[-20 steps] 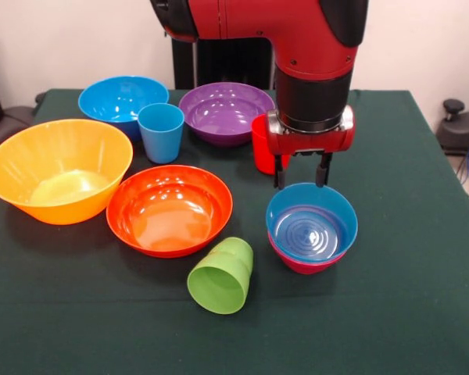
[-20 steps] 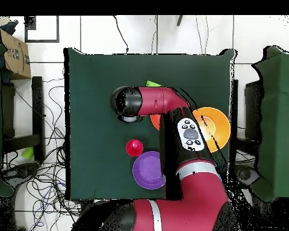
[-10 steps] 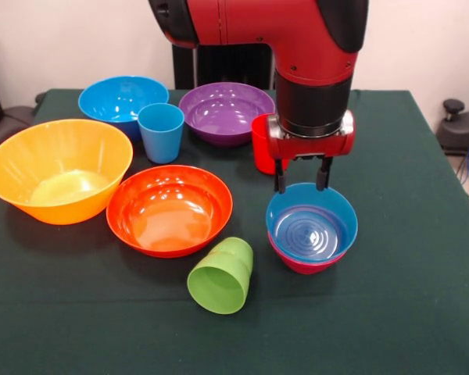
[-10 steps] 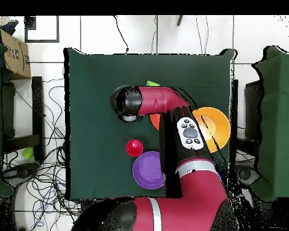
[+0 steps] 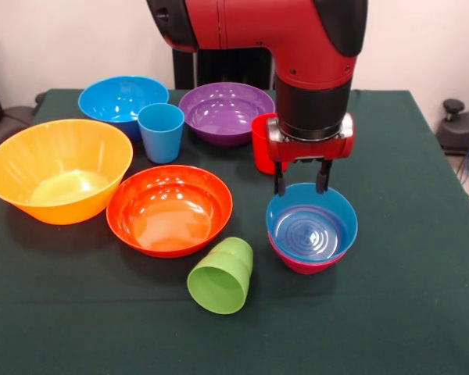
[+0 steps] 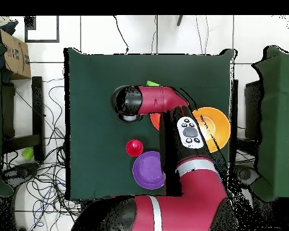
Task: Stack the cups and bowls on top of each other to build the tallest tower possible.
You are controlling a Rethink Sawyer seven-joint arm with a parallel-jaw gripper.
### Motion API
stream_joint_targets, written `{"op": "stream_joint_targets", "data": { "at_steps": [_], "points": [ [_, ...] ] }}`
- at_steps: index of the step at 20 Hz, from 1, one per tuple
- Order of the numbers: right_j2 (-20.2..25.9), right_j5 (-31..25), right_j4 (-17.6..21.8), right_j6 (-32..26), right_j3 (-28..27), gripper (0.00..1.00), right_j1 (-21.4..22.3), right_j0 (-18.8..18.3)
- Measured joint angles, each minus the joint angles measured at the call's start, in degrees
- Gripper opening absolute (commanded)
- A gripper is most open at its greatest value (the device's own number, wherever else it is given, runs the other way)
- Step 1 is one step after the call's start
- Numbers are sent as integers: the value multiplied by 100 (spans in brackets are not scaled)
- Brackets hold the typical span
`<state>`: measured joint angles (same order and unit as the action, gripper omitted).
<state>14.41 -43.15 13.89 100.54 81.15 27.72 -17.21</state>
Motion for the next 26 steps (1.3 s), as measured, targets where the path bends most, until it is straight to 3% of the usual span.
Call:
{"op": "stream_joint_targets", "data": {
  "at_steps": [26],
  "points": [
    [1, 0, 1, 0, -3, 100, 21, -5]
  ]
}}
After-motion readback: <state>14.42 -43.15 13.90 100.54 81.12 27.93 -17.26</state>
